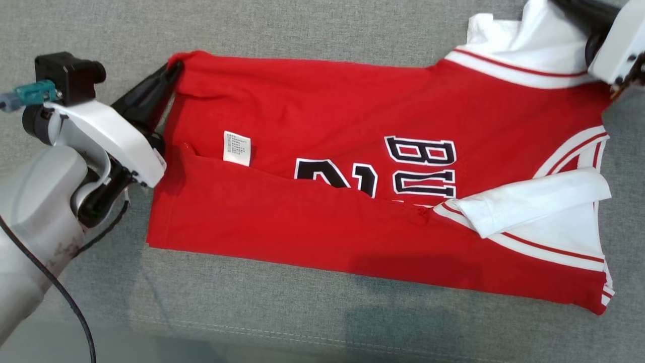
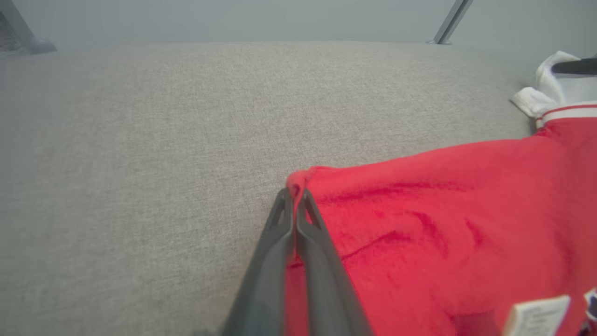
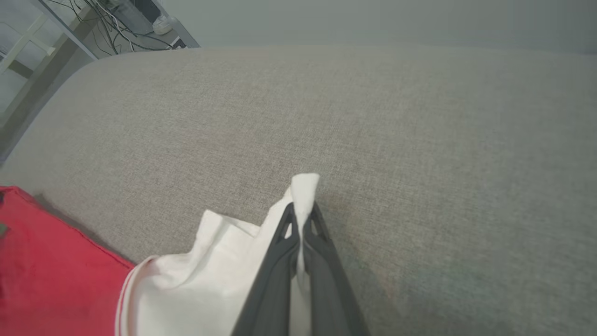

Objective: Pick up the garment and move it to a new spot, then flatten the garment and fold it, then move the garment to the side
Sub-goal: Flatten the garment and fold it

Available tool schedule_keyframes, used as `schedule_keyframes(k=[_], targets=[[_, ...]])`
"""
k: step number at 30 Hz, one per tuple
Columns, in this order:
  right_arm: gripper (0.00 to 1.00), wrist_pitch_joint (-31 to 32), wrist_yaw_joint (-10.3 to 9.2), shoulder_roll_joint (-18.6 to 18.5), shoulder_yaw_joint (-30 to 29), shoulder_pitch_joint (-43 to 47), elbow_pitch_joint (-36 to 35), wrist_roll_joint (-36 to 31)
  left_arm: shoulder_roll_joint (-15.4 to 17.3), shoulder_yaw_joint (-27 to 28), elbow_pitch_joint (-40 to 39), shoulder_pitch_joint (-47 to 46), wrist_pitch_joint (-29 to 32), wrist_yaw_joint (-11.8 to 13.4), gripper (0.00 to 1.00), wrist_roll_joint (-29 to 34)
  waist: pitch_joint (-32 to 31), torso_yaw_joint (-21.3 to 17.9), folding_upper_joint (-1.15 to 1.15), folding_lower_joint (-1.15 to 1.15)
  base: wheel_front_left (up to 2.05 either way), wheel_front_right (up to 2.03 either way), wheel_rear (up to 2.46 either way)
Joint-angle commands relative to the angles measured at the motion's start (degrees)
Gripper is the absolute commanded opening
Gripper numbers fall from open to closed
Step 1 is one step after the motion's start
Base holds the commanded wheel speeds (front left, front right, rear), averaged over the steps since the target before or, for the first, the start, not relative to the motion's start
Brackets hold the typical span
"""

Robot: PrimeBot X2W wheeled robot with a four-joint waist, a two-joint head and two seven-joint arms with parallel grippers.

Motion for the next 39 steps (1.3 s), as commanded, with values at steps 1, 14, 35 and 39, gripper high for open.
schedule_keyframes(k=[1,14,35,39], targets=[[0.0,0.3,-0.16,-0.4,-0.8,-0.4,0.0,0.4,2.6,1.8,0.0,-2.7,-0.3,-0.4,0.0,-0.9,0.1,0.1,0.0,0.0,0.0,0.0,0.0],[0.0,1.5,-0.16,-4.9,-2.5,1.7,-13.2,6.1,5.8,-1.3,-4.7,-2.5,-0.5,-0.4,0.0,-6.1,-1.2,-1.4,0.0,0.0,0.0,0.0,0.0],[0.0,-4.3,-0.16,-15.4,-0.2,17.9,-32.6,4.8,12.2,-0.7,-12.4,7.4,-0.5,-0.4,0.0,-9.6,-7.0,-2.9,0.0,0.0,0.0,0.0,0.0],[0.0,-3.5,-0.16,-13.8,0.0,17.9,-32.1,5.7,11.8,-2.0,-12.4,7.5,-0.5,-0.4,0.0,-9.9,-7.4,-2.9,0.0,0.0,0.0,0.0,0.0]])
